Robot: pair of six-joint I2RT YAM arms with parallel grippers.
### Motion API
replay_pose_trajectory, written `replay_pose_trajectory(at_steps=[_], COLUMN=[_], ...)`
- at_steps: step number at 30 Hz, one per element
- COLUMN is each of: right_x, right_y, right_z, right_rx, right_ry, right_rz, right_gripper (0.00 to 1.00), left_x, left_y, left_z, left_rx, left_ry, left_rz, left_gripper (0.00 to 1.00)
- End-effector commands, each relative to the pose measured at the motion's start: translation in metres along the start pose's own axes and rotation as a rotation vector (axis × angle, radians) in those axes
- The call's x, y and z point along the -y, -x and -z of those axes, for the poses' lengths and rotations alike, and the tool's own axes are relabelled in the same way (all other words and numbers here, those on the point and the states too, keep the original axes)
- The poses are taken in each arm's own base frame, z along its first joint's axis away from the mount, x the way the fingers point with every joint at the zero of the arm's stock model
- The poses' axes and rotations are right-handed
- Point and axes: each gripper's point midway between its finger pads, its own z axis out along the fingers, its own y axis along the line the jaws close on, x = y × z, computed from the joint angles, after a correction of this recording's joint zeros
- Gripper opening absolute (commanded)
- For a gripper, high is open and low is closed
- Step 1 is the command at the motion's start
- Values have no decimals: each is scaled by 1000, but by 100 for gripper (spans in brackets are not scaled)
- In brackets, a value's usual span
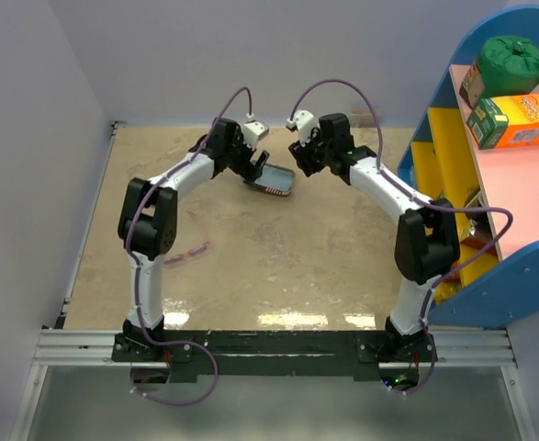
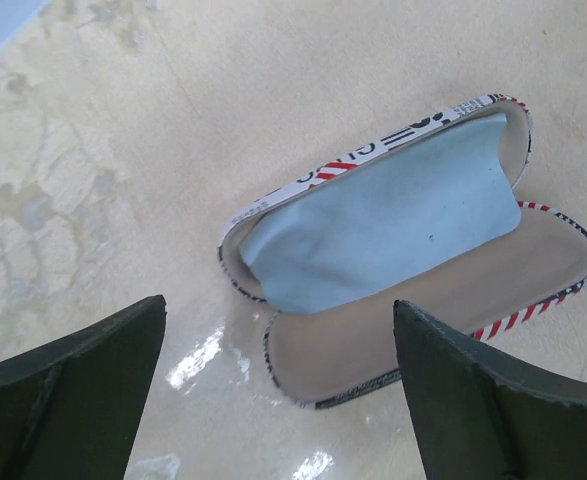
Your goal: Organize the sunglasses
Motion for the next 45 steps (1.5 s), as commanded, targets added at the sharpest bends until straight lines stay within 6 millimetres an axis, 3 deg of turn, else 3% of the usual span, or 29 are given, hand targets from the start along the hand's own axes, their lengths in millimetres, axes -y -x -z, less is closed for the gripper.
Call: replay_pose_trajectory(at_steps=[1, 4, 7, 9, 14, 16, 20, 22, 29, 37, 42, 43, 45], right_x=[-16, -32, -36, -42, -58, -64, -62, -62, -57, -13, 12, 13, 30], right_y=[4, -9, -26, -37, -63, -64, -71, -74, -73, -76, -48, -52, -39], right_z=[48, 78, 107, 125, 138, 142, 138, 137, 128, 100, 87, 75, 66], right_rx=[-19, -51, -61, -50, -41, -15, 3, -2, -1, -100, -87, -105, -105], right_ry=[93, 148, 129, 120, 149, 165, 139, 134, 103, -134, -227, -228, -294], right_rz=[49, 80, 112, 135, 152, 149, 163, 173, 136, 47, 50, 50, 42], right_gripper=[54, 57, 68, 80, 98, 98, 98, 98, 98, 98, 98, 98, 98], left_x=[-26, -33, -29, -20, -12, -8, -10, -12, -10, -20, -25, -26, -26], left_y=[46, 50, 44, 33, -8, -25, -59, -64, -85, -88, -98, -101, -102], left_z=[52, 78, 106, 129, 180, 190, 208, 211, 201, 224, 232, 233, 235], left_rx=[122, 135, 124, 108, 57, 25, 18, 35, 1, -11, -11, -7, 12], left_ry=[66, 61, 45, 25, 25, 22, 87, 104, 102, 180, 218, 223, 223], left_rz=[-8, -4, -24, -44, -56, -63, -50, -45, -3, 0, 23, 34, 47], left_gripper=[100, 100, 100, 100, 100, 100, 100, 100, 100, 100, 100, 100, 100])
